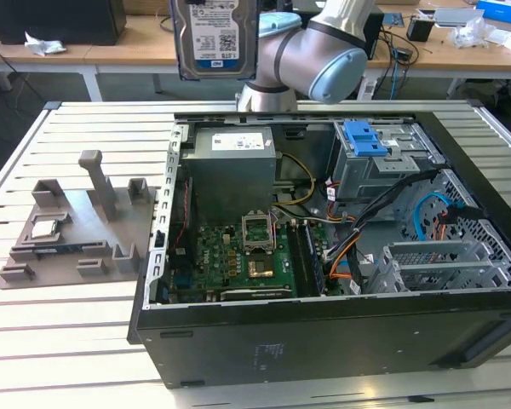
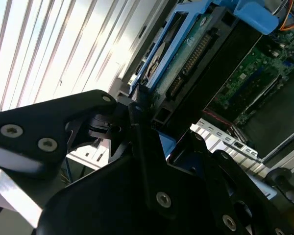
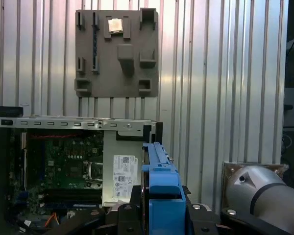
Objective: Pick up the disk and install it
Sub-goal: 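Pick up the disk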
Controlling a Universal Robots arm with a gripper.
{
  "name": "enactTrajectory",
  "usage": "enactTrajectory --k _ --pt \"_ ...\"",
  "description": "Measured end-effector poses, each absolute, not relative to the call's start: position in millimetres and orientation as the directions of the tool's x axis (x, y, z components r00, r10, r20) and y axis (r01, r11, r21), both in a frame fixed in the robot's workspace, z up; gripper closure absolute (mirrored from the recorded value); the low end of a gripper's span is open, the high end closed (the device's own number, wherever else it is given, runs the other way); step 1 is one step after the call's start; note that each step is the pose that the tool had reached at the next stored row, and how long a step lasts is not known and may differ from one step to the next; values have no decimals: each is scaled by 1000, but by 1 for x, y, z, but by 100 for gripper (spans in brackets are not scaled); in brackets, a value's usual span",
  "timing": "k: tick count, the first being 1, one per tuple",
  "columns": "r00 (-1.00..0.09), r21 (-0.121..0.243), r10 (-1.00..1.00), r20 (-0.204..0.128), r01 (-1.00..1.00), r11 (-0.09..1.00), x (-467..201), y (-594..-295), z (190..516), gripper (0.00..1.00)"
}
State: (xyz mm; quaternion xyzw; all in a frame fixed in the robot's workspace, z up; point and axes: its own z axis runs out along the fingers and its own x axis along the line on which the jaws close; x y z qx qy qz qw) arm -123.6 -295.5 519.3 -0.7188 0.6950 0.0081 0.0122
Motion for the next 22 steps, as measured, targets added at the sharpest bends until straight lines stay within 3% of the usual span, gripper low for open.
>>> enactTrajectory --k 22 --pt "34 -5 -999 -29 -999 -33 -63 -322 519 63"
